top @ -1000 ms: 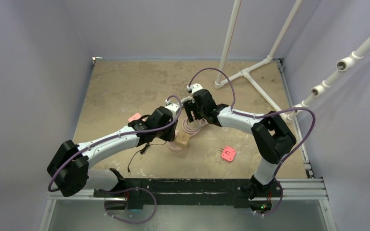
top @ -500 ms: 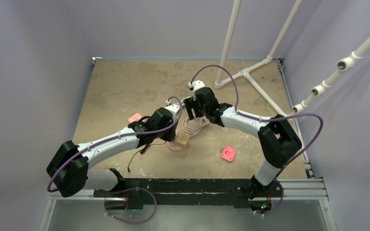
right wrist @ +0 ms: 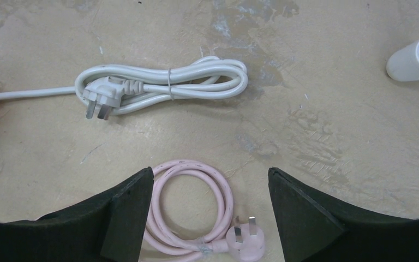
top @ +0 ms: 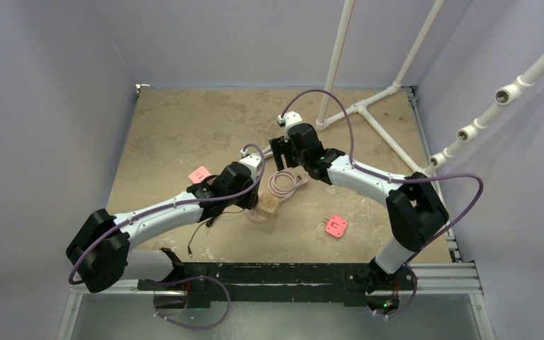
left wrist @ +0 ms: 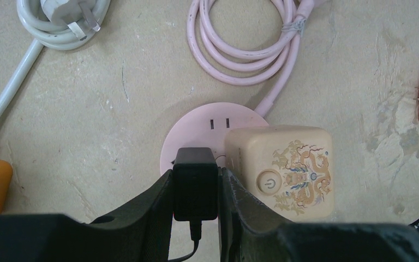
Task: Insert the plug
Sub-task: Insert the plug into the socket.
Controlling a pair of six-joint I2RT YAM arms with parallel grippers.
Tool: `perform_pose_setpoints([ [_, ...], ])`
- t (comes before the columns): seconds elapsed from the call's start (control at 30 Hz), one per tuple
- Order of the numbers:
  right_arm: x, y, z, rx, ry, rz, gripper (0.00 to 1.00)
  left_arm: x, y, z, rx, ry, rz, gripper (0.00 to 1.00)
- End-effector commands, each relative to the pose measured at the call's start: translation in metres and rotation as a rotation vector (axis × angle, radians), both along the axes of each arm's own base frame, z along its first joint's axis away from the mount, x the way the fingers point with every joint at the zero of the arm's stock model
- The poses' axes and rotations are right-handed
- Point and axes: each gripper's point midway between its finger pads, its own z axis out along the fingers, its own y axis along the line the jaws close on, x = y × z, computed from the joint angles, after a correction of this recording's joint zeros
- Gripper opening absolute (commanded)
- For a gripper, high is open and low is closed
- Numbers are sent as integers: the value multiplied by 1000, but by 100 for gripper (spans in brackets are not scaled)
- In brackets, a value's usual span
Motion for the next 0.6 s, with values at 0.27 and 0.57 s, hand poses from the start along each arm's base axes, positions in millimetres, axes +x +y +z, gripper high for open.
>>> perform_pose_setpoints([
  [0.27, 9, 1, 40, 67, -76, -17, 79, -45, 31, -52, 140, 202, -19, 0],
  [0.57, 5, 7, 58, 127, -75, 26, 84, -24, 15, -14, 106, 106, -64, 56],
])
